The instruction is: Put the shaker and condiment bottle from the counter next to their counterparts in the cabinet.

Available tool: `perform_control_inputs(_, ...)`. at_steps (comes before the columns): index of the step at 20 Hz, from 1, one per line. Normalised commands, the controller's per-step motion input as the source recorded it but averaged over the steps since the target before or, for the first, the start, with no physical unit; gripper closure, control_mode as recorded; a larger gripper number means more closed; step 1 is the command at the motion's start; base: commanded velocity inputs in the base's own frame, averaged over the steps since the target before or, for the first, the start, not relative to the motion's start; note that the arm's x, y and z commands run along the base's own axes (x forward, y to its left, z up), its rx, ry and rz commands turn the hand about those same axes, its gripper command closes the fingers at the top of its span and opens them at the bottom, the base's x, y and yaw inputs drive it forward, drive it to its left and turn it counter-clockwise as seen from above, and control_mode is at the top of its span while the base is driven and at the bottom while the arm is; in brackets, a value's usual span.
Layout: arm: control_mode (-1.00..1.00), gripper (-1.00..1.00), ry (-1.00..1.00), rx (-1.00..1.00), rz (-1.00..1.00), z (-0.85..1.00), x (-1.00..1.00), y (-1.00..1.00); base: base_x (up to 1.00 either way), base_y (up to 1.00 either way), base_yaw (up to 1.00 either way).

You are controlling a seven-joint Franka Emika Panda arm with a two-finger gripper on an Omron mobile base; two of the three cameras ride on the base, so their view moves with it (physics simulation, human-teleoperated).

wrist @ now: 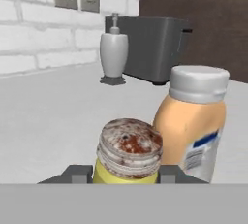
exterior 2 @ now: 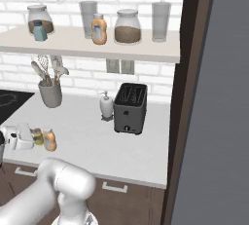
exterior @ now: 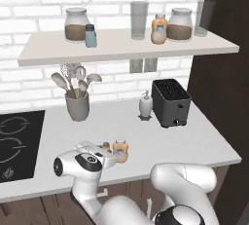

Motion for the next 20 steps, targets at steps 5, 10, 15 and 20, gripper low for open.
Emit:
perform_control_inputs(5, -1.00, 1.00, 0.00, 0.03, 0.26, 0.55, -0.17, 0.05, 0.00, 0.00, 0.00)
perform_control_inputs(10, -1.00, 1.00, 0.00, 0.00, 0.26, 0.96, -0.16, 0.14, 0.00, 0.00, 0.00)
perform_control_inputs(15, -1.00, 1.00, 0.01, 0.00, 0.18, 0.99, -0.45, 0.15, 0.00, 0.00, 0.00)
perform_control_inputs(20, -1.00, 1.00, 0.00, 0.00, 0.18, 1.00, -0.50, 0.26, 0.00, 0.00, 0.00)
